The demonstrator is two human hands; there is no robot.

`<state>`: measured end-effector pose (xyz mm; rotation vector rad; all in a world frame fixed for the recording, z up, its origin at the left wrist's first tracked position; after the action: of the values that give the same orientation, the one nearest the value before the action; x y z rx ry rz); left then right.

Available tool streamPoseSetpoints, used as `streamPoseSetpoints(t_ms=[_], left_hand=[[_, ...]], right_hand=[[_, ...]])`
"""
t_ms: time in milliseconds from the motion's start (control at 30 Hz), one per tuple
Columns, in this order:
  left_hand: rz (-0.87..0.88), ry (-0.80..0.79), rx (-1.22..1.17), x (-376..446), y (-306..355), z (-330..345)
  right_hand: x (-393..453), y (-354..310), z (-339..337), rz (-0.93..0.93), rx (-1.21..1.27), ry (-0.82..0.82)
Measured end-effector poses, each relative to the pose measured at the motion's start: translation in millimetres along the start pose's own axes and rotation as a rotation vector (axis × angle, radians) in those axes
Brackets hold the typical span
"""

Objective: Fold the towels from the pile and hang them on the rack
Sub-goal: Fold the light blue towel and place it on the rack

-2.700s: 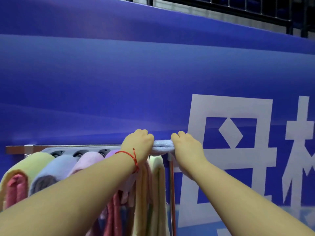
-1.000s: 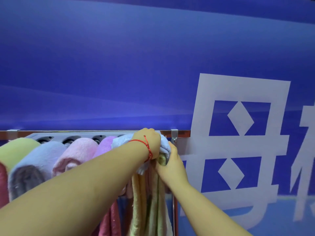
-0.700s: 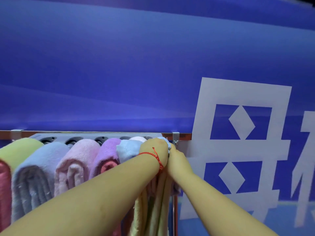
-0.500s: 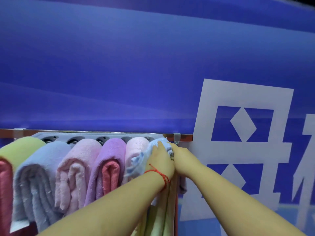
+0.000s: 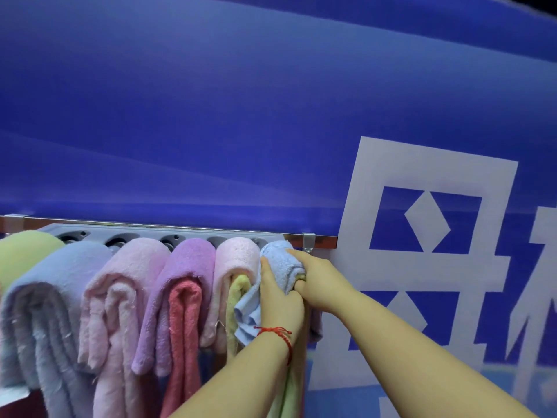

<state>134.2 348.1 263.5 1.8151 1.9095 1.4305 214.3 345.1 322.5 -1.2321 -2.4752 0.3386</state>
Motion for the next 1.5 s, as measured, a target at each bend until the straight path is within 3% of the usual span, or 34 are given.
streamPoseSetpoints(t_ms=[100, 133, 200, 400, 567, 733, 900, 1033, 1233, 1400, 1500], left_hand=[[0.104, -0.022, 0.063, -23, 2, 10], [0.084, 0.063, 0.139, -34, 6, 5], [0.11, 0.247, 0.037, -37, -4, -2], [-0.025, -0.046, -0.402, -30, -8, -7], [-0.03, -0.122, -0.531, -20, -10, -13], [0.03, -0.06, -0.673, -16, -6, -10], [0.03, -0.088, -0.642, -16, -30, 2], [0.021, -0.17, -0.56, -24, -31, 2], [-0.071, -0.296, -0.753, -37, -40, 10], [-0.109, -0.353, -0.775, -45, -51, 17], [-0.126, -0.34, -0.66, -49, -57, 19]], right_hand=[[-1, 0, -2, -0.025, 0.037, 0.003], [-1, 3, 1, -0.039, 0.044, 0.009], [2, 6, 0, -0.043, 0.066, 0.007], [7, 11, 5, -0.046, 0.066, 0.004], [11, 16, 8, -0.058, 0.09, 0.014], [7, 20, 12, -0.068, 0.192, 0.035], [0, 28, 24, -0.08, 0.398, 0.098], [-3, 40, 49, 0.046, 0.565, 0.05], [-8, 47, 90, 0.08, 1.024, -0.023], [-12, 52, 106, 0.111, 1.069, -0.031], [-17, 50, 113, 0.12, 0.997, -0.047]])
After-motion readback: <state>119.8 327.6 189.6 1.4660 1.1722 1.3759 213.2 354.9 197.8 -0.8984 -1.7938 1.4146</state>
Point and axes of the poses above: each hand's wrist, its own x-axis towards the middle knuckle, its own z-axis out of the palm, y = z × x, the point moved 4 cm from there along x, towards the middle knuckle, and after that the axes turned 12 degrees about -y, right-handed, at the moved point
